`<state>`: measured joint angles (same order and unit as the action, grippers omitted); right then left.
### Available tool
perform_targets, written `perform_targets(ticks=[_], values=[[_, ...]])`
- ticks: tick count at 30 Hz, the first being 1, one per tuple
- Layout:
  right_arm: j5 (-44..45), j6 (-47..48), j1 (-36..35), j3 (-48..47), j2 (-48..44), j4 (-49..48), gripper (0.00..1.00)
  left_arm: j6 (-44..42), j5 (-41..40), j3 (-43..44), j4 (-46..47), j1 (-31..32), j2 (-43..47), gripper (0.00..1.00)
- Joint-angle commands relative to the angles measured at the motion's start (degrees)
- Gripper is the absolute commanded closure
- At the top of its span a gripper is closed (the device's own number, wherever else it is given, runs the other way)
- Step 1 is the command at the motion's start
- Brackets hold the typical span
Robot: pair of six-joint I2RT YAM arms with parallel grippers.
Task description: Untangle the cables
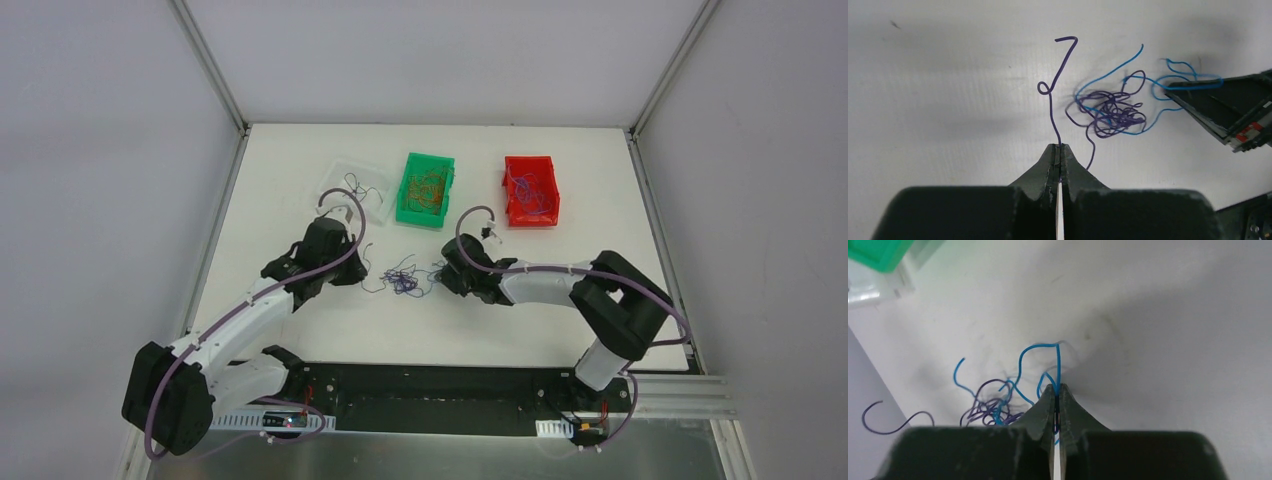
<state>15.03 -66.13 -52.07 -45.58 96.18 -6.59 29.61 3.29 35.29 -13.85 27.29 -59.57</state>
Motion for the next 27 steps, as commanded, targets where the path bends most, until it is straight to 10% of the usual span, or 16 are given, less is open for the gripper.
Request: perform_targets(ticks=[1, 15, 27], values=[[6.97, 1.73, 4.24, 3.45, -7.95, 5.55, 1.00, 2.91, -11.99, -0.44, -3.06, -0.31, 3.12, 1.00], [7.78, 18.37, 32.17, 15.02, -41.57, 22.88, 1.00, 8.76, -34.99, 0.74, -12.25, -2.72, 11.35, 1.00], [-9.33, 29.80, 39.28, 8.70, -40.26, 24.11, 1.00, 5.22, -16.72, 2.03, -7.17, -2.94, 8.05, 1.00]])
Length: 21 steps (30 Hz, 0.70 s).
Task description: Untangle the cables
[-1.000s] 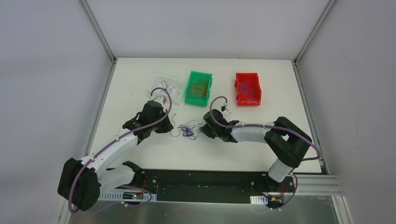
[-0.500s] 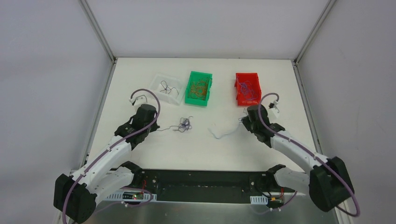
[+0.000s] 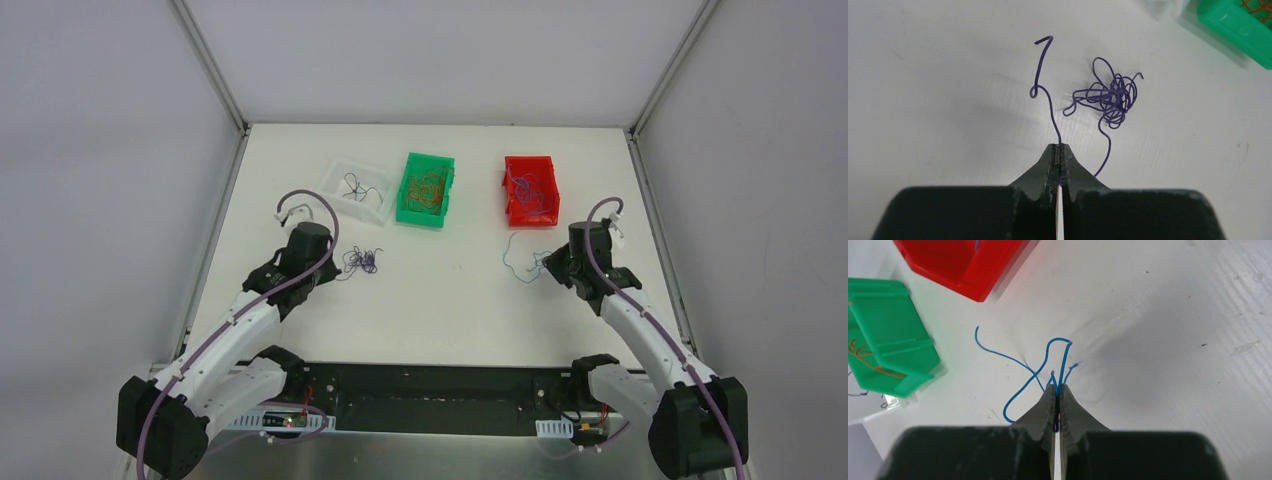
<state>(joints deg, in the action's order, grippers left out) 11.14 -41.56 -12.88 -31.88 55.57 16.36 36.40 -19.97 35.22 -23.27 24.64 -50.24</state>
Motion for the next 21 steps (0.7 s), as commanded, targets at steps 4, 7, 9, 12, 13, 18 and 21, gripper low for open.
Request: perform_targets(ticks=[4, 7, 9, 12, 13, 18, 21], values=[[-4.18, 9.16, 0.12, -10.71, -0.10, 4.56, 1.00, -1.76, 9.45, 0.93, 4.44, -0.30, -2.07, 1.00], [-1.55, 11.21, 0.09, -14.76, 0.21, 5.28, 1.00, -2.49, 11.83, 0.51, 5.53, -0.30, -2.50, 1.00], [0.22, 12.15, 0.12, -17.85, 1.34, 6.11, 1.00, -2.82, 13.64, 0.56, 6.00, -0.22, -2.67, 1.00], [3.41, 12.72, 0.21, -22.04, 3.58, 5.86, 1.00, -2.63, 16.37, 0.17, 6.96, -0.13, -3.05, 1.00], [4.50, 12.77, 0.19, -23.26, 4.54, 5.57, 1.00, -2.45, 17.08, -0.07, 7.24, 0.00, -3.15, 1.00], [8.18, 14.13, 0.98, -30.13, 10.11, 5.03, 1.00, -1.60, 19.25, -1.59, 8.91, 1.03, -3.05, 1.00], [8.96, 14.97, 1.79, -34.85, 13.11, 5.05, 1.00, -1.92, 19.26, -1.91, 8.94, 1.20, -2.42, 1.00]])
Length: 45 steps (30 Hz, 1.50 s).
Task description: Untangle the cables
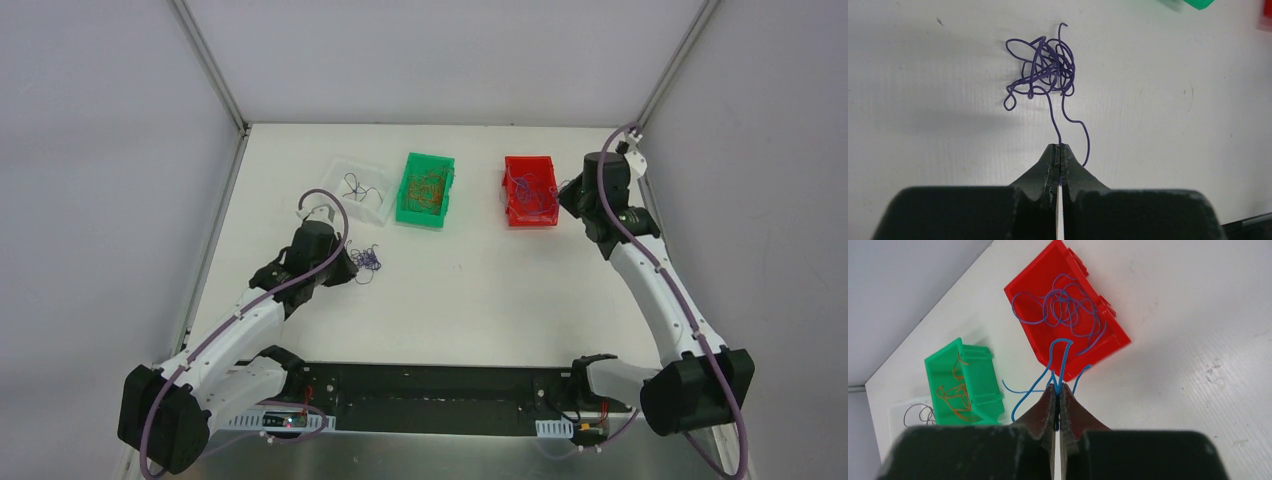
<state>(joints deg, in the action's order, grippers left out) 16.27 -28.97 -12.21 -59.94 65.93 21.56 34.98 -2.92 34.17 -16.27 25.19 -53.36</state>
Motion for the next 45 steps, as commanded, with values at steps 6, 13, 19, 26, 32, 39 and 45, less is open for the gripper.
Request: perform_targets(ticks=[6, 13, 19, 26, 32, 39, 45], values=[[2.46, 2.51, 3.28, -15.96, 7.49, 0.06, 1.00, -1.14, 2.49, -0.28, 1.94, 0.69, 1.31, 1.00], [0.27, 3.26, 5.01, -24.82, 13.94, 0.29, 1.00, -1.22, 2.81, 0.98, 2.03, 0.74, 0.14, 1.00], [0.22, 4.98, 6.94, -26.91, 18.53, -2.82, 1.00, -0.42, 2.83, 1.31, 2.11, 1.08, -0.67, 1.00], [1.20, 5.33, 7.20, -27.35, 25.18, -7.72, 1.00, -0.47, 2.82, 2.50, 2.75, 1.55, -2.48, 1.00], [-2.17, 4.82, 7.08, -27.79, 32.81, -7.29, 1.00, -0.36, 2.83, 2.90, 2.72, 2.13, -2.94, 1.00], [-8.17, 6.19, 6.30, -27.11, 40.85, -6.54, 1.00, 0.08, 2.83, 1.84, 2.73, 2.41, -2.03, 1.00], [-10.21, 8.91, 3.83, -29.16, 46.56, -1.26, 1.00, -0.15, 2.83, 1.84, 2.74, 2.50, -1.77, 1.00]])
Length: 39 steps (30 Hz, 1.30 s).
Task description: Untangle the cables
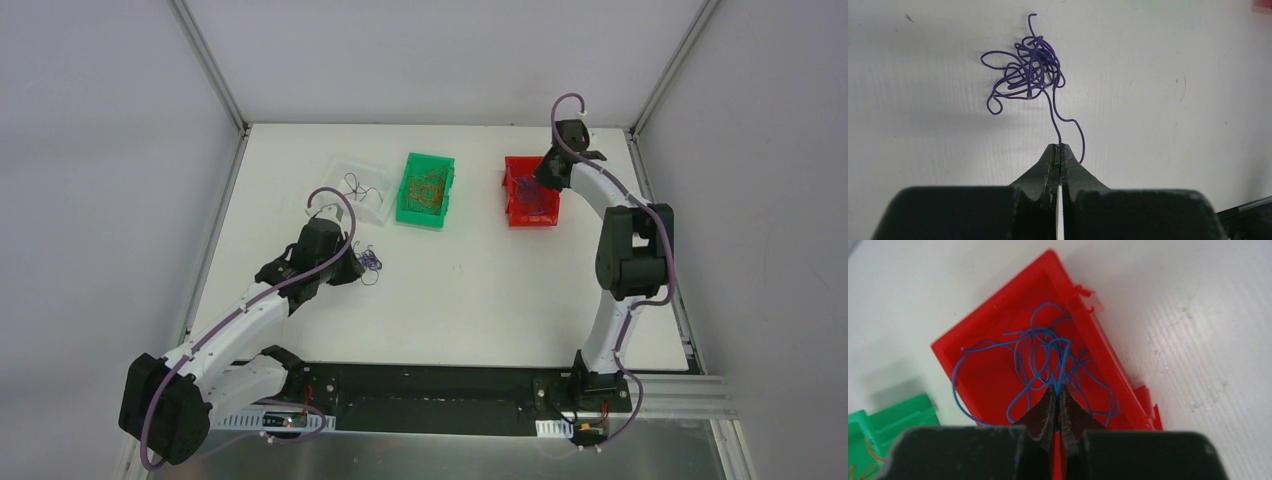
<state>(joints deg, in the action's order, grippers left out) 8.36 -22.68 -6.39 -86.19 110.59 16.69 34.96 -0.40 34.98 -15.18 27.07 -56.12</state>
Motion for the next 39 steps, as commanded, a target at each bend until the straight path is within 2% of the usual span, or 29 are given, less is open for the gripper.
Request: perform_targets(ticks=[1, 5, 10, 14, 18, 21, 25, 28, 33, 37, 39], values=[[-1.77, 2.50, -2.08, -3.23, 2.72, 4.55, 1.00, -0.19, 0.32, 1.10, 1.68, 0.64, 0.90, 1.00], [1.22, 2.19, -2.09, -6.78, 6.78, 9.78, 0.99, -0.58, 0.32, 1.22, 1.64, 0.62, 0.91, 1.00], [4.56, 5.70, -3.47, -15.31, 11.55, 16.87, 0.80, -1.51, 1.71, 0.89, 1.73, 0.62, 0.13, 1.00], [4.63, 7.24, -4.33, -13.53, 7.26, 14.70, 0.60, -2.58, 3.36, 0.90, 1.75, 0.62, -0.51, 1.00], [3.88, 7.65, -4.46, -11.89, 2.34, 14.40, 0.53, -3.41, 4.83, 1.49, 1.73, 0.67, 0.16, 1.00], [3.68, 7.69, -4.68, -8.54, -3.50, 13.32, 0.47, -4.23, 6.88, 1.82, 1.82, 0.79, 0.58, 1.00], [0.66, 7.40, -4.87, -0.31, -12.91, 8.58, 0.31, -5.60, 9.61, 2.75, 2.18, 2.44, -0.20, 1.00], [-3.51, 6.32, -5.23, 6.89, -19.48, 5.30, 0.22, -6.85, 10.91, 5.02, 2.50, 5.93, -1.96, 1.00], [-10.83, 5.69, -7.43, 17.42, -27.86, 0.85, 0.19, -7.67, 12.02, 11.76, 2.86, 13.13, -7.11, 1.00], [-15.29, 5.76, -7.84, 25.02, -33.58, -1.59, 0.20, -6.85, 18.29, 17.13, 2.96, 13.97, -8.56, 1.00], [-17.43, 5.14, -8.18, 28.13, -35.85, -3.29, 0.20, -6.67, 18.77, 17.84, 2.98, 13.88, -6.79, 1.00]])
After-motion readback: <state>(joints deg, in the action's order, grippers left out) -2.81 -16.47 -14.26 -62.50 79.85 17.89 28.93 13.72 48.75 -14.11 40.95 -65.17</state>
